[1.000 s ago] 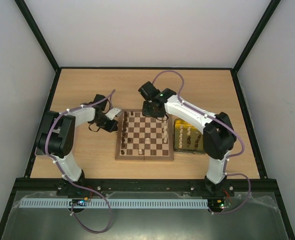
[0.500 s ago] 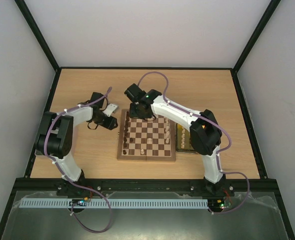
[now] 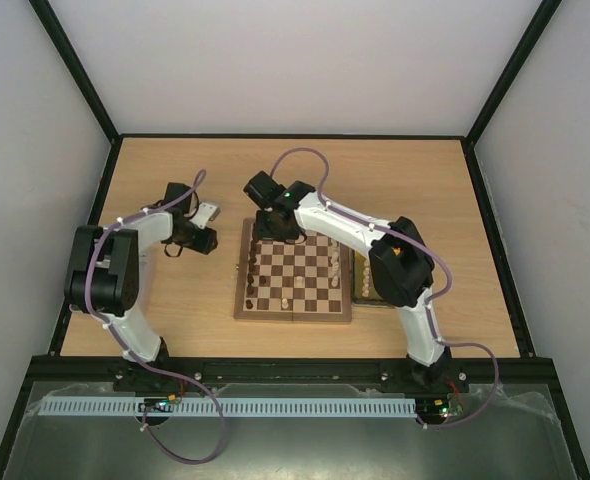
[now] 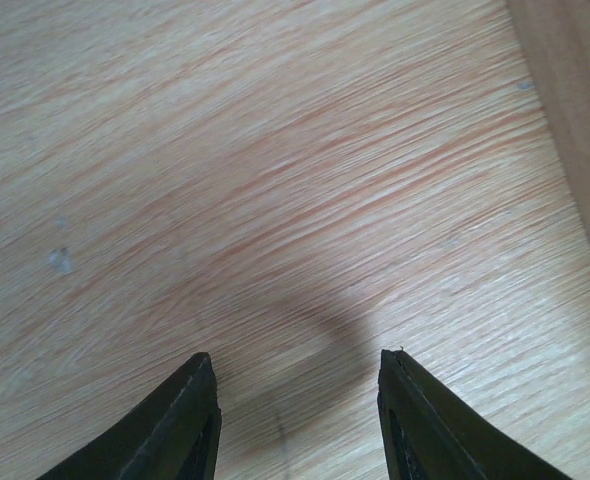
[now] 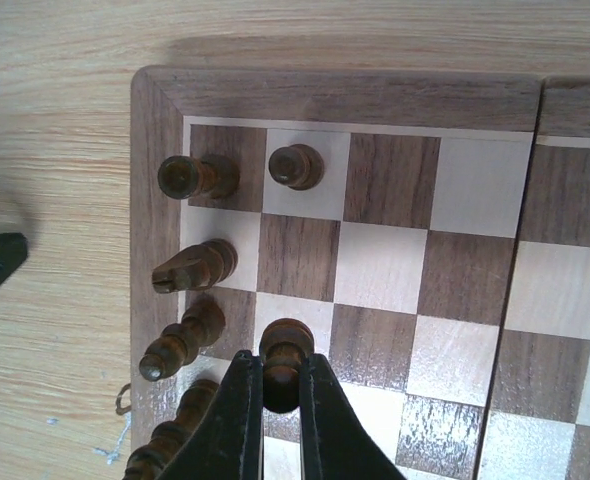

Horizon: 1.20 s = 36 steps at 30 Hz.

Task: Set up the chess pieces on the board
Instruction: Place the chess piece on the chessboard.

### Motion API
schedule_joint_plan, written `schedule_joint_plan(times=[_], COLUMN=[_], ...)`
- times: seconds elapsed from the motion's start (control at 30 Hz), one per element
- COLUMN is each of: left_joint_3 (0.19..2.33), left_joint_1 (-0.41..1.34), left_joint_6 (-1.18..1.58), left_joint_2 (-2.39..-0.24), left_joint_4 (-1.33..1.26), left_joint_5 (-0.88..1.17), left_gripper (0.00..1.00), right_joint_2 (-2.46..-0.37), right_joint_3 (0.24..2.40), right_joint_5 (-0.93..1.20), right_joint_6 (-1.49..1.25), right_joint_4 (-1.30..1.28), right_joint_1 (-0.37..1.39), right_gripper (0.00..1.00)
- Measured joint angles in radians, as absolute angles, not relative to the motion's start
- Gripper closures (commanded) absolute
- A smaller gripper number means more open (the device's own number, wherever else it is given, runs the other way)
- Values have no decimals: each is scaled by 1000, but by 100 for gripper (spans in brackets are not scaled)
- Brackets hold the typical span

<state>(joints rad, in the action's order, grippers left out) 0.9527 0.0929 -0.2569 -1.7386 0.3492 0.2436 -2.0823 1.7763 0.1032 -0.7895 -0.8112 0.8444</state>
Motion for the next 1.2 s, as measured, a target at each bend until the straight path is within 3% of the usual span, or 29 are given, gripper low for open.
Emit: schedule_joint_plan(times=[1.2], left_joint_3=[946], left_joint_1=[40], left_joint_6=[-257], left_joint_2=[-1733], left_joint_4=[350], left_joint_5=[265], left_gripper=[55], right_joint_2=[-2222], right_joint_3=[1900], right_joint_5=[86], right_joint_6=[-782], right_joint_4=[-850], right_joint_1=[845], right_gripper=[97])
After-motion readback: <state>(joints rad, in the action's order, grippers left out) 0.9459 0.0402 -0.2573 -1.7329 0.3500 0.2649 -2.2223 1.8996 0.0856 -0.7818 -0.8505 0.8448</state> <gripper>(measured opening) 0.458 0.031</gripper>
